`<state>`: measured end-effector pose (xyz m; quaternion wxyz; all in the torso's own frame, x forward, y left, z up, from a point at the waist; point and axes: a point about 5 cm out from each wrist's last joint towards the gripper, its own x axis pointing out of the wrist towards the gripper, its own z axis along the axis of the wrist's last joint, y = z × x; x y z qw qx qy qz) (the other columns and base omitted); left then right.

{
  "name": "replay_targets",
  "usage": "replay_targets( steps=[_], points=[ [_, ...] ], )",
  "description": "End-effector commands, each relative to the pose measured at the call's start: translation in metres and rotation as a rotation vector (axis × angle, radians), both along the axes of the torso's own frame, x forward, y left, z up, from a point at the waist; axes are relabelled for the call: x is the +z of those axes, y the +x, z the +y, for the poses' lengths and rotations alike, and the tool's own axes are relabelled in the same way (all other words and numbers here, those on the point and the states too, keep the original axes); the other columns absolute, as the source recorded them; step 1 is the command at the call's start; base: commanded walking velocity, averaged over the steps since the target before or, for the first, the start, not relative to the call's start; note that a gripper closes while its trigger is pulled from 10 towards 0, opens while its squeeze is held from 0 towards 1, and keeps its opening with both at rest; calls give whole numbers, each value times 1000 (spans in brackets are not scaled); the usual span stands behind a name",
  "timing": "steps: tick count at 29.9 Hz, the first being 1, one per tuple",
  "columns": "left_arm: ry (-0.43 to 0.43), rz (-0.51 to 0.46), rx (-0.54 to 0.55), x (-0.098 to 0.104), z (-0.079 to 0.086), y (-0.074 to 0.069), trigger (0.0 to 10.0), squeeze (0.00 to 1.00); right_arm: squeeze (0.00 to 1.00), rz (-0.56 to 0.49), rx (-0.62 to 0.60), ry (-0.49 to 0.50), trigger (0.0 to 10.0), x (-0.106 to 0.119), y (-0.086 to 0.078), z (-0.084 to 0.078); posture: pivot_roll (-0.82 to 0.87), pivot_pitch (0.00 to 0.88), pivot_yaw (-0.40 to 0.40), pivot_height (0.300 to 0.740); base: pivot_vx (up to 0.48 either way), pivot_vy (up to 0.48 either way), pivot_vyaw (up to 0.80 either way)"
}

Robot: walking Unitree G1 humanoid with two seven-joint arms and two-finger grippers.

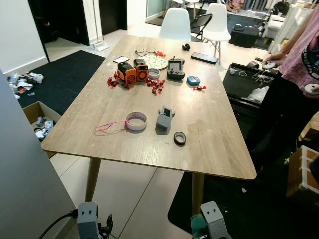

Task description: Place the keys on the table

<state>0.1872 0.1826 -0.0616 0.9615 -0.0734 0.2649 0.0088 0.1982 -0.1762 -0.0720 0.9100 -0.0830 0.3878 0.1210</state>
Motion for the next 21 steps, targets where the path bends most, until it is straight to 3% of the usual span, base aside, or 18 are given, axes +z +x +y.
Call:
replay_targets(
  steps=[1, 21],
  points=[
    [6, 25, -3, -3, 2, -6, 10000, 0, 0, 8, -16, 1, 10000, -1, -2, -2, 55, 60, -79, 740, 0, 0, 0],
    [29, 22, -7, -2, 5, -5, 10000, 0, 0, 12, -16, 6, 10000, -2, -3, 2, 62, 50, -72, 740, 0, 0, 0]
  ],
)
